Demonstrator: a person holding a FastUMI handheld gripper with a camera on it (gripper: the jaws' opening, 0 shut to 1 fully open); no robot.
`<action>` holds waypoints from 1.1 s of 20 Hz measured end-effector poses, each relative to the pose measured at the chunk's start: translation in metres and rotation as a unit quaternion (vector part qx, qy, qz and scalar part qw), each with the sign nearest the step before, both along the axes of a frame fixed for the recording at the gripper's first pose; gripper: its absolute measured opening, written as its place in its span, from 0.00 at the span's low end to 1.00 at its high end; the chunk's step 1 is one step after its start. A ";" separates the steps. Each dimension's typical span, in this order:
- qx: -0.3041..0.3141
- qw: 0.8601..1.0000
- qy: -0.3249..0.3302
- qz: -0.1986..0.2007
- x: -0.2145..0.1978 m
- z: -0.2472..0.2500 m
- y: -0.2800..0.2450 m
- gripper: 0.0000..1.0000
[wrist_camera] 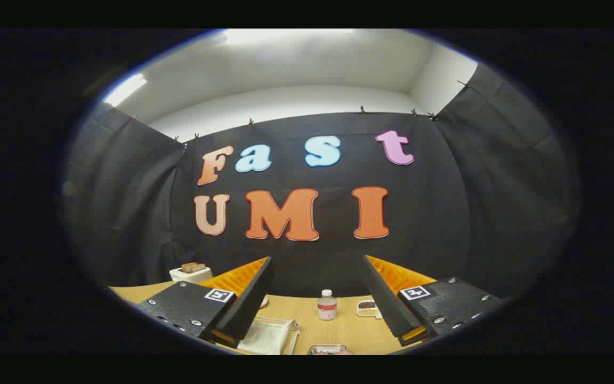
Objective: Take the plate from the dish rack, then take the spoon from the basket and place it into the plate.
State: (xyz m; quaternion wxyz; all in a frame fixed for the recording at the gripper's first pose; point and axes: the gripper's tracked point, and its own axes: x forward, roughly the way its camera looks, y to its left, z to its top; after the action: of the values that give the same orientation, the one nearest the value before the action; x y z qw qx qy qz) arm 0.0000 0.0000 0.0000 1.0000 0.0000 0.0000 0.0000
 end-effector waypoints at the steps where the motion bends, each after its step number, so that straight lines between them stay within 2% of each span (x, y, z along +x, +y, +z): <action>1: 0.000 1.000 -0.001 0.001 0.000 0.002 0.000 0.97; 6: 0.011 1.000 0.001 0.013 0.002 0.013 0.011 0.97; 14: -0.010 0.999 -0.016 0.045 0.003 0.040 0.049 0.97; 22: 0.014 0.998 0.016 0.066 0.009 0.041 0.071 0.97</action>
State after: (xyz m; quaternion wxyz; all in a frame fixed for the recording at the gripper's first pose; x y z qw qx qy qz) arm 0.0090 0.0706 0.0412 0.9976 0.0141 0.0160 0.0661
